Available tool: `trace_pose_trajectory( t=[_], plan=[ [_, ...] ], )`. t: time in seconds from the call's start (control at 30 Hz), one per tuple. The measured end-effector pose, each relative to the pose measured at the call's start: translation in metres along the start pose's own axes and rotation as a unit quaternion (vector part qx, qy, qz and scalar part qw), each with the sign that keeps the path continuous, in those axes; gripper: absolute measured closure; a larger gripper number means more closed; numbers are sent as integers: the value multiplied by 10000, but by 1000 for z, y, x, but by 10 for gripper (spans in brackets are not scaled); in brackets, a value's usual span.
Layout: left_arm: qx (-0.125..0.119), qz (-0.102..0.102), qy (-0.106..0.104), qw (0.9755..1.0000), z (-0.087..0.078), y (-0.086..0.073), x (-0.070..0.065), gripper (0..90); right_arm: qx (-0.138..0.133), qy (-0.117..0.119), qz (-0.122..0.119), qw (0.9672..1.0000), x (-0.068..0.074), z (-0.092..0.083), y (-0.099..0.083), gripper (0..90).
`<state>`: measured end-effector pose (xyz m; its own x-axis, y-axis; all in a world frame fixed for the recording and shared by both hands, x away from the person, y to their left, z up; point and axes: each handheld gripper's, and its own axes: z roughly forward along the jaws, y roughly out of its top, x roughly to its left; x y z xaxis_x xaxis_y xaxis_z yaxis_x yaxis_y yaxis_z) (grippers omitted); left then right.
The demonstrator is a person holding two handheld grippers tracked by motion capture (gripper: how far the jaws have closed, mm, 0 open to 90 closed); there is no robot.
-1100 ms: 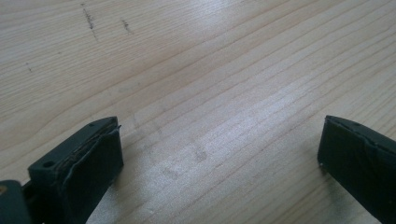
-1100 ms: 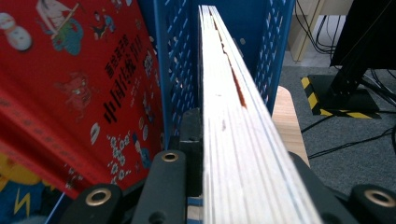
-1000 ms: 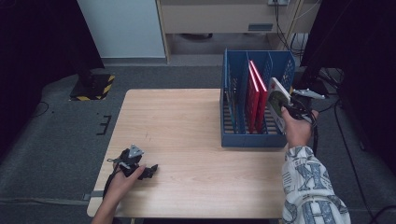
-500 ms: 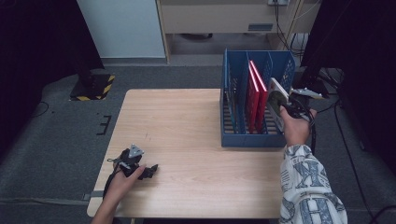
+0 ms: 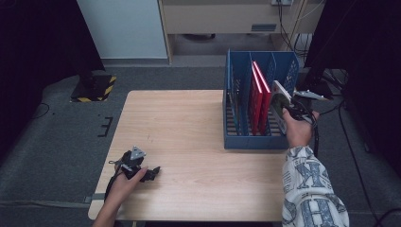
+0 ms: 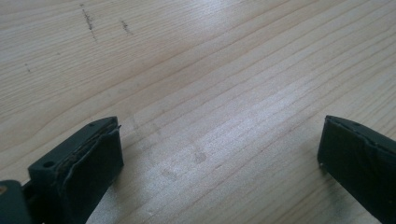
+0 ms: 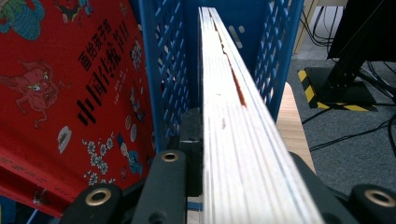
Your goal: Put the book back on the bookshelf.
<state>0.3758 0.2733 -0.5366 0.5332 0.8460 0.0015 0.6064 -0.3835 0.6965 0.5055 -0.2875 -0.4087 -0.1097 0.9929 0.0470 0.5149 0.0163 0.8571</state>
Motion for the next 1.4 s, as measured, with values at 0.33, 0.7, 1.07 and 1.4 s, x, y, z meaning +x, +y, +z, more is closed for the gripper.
trace_pose_trajectory(
  t=[0.33,0.7,1.07,1.4],
  plan=[
    [7,8,-6,10000,0,0,0,0,25,17,17,10000,3,4,-2,756],
    [10,9,-10,10000,0,1,0,0,112,30,7,9999,9,12,-6,756],
    [-2,8,-14,10000,1,1,0,0,208,-17,-16,9998,10,21,-9,756],
    [-1,5,-15,10000,1,1,0,0,378,-50,-93,9992,12,29,-14,756]
  ],
)
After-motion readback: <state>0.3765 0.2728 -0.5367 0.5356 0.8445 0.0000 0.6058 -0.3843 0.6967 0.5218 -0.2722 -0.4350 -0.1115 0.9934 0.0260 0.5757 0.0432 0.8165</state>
